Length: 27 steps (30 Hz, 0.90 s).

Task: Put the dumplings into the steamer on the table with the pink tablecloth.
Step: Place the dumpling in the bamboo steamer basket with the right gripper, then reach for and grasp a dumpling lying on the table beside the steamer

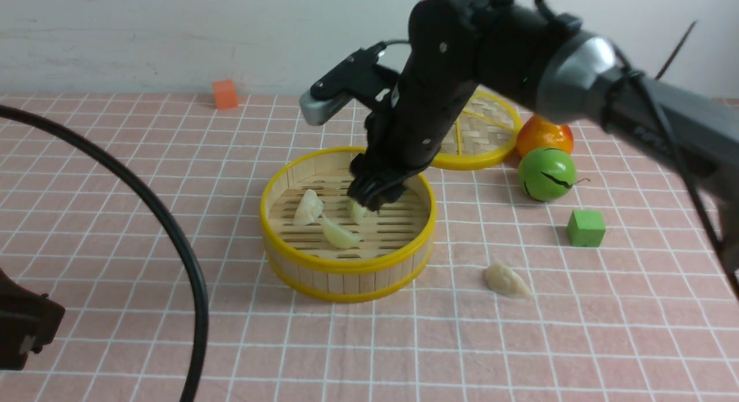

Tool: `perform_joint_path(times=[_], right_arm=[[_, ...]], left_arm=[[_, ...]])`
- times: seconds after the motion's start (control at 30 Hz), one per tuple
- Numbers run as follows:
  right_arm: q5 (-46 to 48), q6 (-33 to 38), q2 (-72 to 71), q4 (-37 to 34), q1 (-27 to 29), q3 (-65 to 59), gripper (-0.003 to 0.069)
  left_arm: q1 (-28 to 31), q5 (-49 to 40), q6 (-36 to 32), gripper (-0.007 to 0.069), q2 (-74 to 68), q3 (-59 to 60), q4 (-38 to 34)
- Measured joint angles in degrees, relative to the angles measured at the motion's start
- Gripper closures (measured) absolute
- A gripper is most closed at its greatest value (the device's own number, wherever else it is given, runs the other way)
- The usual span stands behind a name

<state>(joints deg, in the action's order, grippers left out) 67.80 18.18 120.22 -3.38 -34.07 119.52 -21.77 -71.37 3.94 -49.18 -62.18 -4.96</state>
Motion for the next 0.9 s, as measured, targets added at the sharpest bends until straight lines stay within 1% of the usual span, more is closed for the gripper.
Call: perform_joint_path(times=[0.07,0.17,0.23,0.27,0.43,0.57,0.67,0.73,0.77,0.87,0.9], right_arm=[[2.33,-0.53,-1.26,0.73,1.64,-0.05,0.0238],[2.51,-1.95,-1.88,0.73,4.13,-2.41,0.0238],[2.58,-2.89,-2.52,0.61,6.64,-5.93,0.0238],[2.58,-3.26,-3.63,0.28,9.26,-10.93,0.0238],[2.78,-1.36,-5.48,0.10,13.51,-21.42,0.0238],[-3.25,-0.21,-5.38,0.10,14.82,-27.62,0.0238],[-12.82,-0.15,-4.41,-0.12,14.87,-30.59,0.0238],[-15.16,-0.15,-3.60,-0.17,14.87,-30.89,0.0238],[-18.64,-0.15,-2.16,-0.24,14.87,-31.00,0.0238],[-20.22,-0.21,-0.57,-0.33,14.87,-31.20,0.0248],[-20.29,-0.21,-0.13,-0.52,14.87,-31.20,0.0265]], left_arm=[[0.00,0.21,-0.50,0.0638,0.00,0.00,-0.16],[0.00,0.46,-0.76,0.0638,0.00,0.00,-0.58],[0.00,0.46,-0.89,0.0638,0.00,0.00,-0.57],[0.00,0.52,-0.89,0.0638,0.00,0.00,-0.57],[0.00,0.75,-1.07,0.0634,0.00,0.00,-0.68],[0.00,1.13,-1.13,0.0630,0.00,0.00,-0.47],[0.00,1.31,-1.24,0.0627,0.00,0.00,-0.47],[0.00,1.42,-1.30,0.0625,0.00,0.00,-0.47],[0.00,1.56,-1.30,0.0624,0.00,0.00,-0.42],[0.00,1.56,-1.30,0.0624,0.00,0.00,-0.36],[0.00,1.56,-1.30,0.0624,0.00,0.00,-0.36]])
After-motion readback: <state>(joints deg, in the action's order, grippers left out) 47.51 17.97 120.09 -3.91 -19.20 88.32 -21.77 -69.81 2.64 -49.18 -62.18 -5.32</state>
